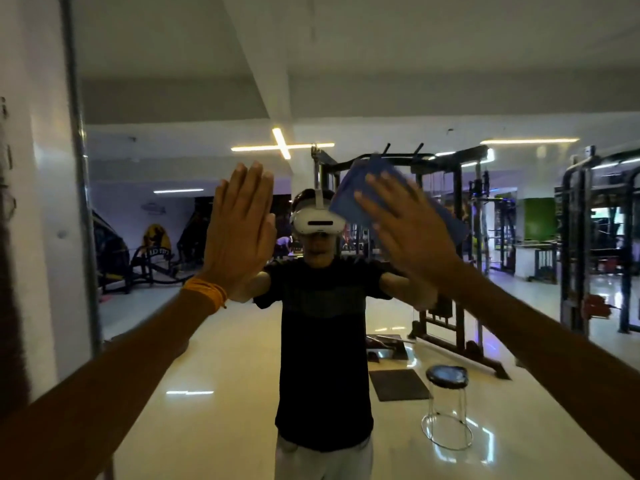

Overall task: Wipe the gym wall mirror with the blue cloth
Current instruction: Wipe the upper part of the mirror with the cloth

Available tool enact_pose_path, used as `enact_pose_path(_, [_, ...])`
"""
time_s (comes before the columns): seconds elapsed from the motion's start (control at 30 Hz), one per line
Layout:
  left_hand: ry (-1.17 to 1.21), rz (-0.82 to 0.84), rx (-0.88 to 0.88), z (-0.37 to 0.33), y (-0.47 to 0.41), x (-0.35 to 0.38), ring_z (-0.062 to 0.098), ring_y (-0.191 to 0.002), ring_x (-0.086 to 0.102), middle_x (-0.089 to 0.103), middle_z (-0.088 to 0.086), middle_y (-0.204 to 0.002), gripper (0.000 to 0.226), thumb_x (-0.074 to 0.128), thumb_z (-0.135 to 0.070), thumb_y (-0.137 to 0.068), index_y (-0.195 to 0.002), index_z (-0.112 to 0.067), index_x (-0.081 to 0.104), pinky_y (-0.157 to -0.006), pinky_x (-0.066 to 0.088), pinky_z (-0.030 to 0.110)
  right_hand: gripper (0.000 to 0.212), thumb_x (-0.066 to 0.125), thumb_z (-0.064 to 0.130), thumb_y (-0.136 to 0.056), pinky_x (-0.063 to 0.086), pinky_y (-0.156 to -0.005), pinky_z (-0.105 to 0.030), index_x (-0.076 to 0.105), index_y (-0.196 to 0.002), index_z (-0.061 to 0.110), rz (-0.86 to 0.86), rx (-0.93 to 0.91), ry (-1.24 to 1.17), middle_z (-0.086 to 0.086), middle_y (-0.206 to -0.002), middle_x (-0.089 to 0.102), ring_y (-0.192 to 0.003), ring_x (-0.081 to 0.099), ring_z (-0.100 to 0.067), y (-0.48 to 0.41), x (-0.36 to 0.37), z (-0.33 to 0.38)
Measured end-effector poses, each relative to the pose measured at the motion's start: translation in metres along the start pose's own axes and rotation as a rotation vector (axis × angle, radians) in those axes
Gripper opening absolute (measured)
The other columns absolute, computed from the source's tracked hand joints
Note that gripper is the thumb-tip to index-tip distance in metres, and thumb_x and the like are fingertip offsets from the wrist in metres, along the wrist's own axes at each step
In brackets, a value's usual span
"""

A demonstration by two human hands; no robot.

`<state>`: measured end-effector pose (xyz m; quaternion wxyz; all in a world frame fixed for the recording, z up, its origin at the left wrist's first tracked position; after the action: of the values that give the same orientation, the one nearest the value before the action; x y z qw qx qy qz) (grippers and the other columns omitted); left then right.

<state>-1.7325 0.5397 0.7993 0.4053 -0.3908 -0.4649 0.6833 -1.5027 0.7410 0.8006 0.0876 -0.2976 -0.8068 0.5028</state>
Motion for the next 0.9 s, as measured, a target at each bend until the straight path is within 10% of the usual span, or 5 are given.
enact_pose_path(0.1, [0.005, -0.017, 0.0, 0.008, 0.003, -0.005, 0.039, -0.158, 0.009, 0.014, 0.021, -0.17, 0.061, 0.026, -0.031, -0.108, -0.162, -0.002, 0.02, -0.126, 0.01, 0.062, 0.053, 0.041, 0.029, -0.106, 0.004, -0.127, -0.049, 0.032, -0.157, 0.019, -0.091, 0.281, -0.083, -0.015, -0.164, 0.032, -0.153, 0.024, -0.034, -0.004, 0.014, 0.033])
enact_pose_path(0.3, [0.022, -0.03, -0.029, 0.018, 0.025, -0.008, 0.041, -0.157, 0.011, 0.016, 0.022, -0.169, 0.061, 0.03, -0.029, -0.107, -0.161, -0.002, 0.02, -0.128, 0.005, 0.056, 0.057, 0.051, 0.028, -0.099, 0.009, -0.127, -0.047, 0.037, -0.154, 0.022, 0.147, -0.427, -0.012, -0.008, -0.161, 0.039, -0.151, 0.028, -0.028, 0.062, 0.023, 0.12])
enact_pose_path(0.5, [0.047, -0.018, -0.013, 0.027, 0.049, -0.013, 0.043, -0.157, 0.011, 0.016, 0.023, -0.169, 0.061, 0.033, -0.027, -0.108, -0.161, -0.002, 0.02, -0.127, 0.009, 0.06, 0.054, 0.048, 0.027, -0.106, 0.001, -0.125, -0.047, 0.032, -0.157, 0.021, -0.078, 0.262, -0.045, -0.013, -0.164, 0.033, -0.154, 0.024, -0.034, -0.021, 0.021, 0.085])
enact_pose_path(0.7, [0.032, -0.007, 0.042, 0.037, 0.058, -0.012, 0.041, -0.157, 0.012, 0.017, 0.022, -0.169, 0.062, 0.034, -0.027, -0.107, -0.162, -0.004, 0.018, -0.128, 0.007, 0.055, 0.069, 0.065, 0.03, -0.099, 0.009, -0.128, -0.047, 0.029, -0.158, 0.023, 0.147, -0.358, -0.042, -0.005, -0.165, 0.025, -0.157, 0.016, -0.026, 0.075, 0.036, 0.147])
enact_pose_path(0.9, [0.023, 0.025, 0.034, 0.04, 0.068, -0.013, 0.038, -0.158, 0.008, 0.014, 0.019, -0.17, 0.061, 0.031, -0.03, -0.108, -0.163, -0.006, 0.02, -0.129, 0.004, 0.053, 0.059, 0.029, 0.044, -0.109, 0.005, -0.127, -0.054, 0.014, -0.163, 0.028, -0.065, 0.392, -0.035, -0.016, -0.167, 0.024, -0.157, 0.01, -0.028, 0.041, 0.011, 0.052])
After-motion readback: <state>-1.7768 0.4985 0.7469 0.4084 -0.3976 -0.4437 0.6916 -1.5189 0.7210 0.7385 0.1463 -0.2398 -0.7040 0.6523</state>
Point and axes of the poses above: each hand's wrist, its own y-axis away from the middle knuckle, its own x-axis out of the palm, z = x × y, the point moved 1 cm from there along -y, towards the middle knuckle
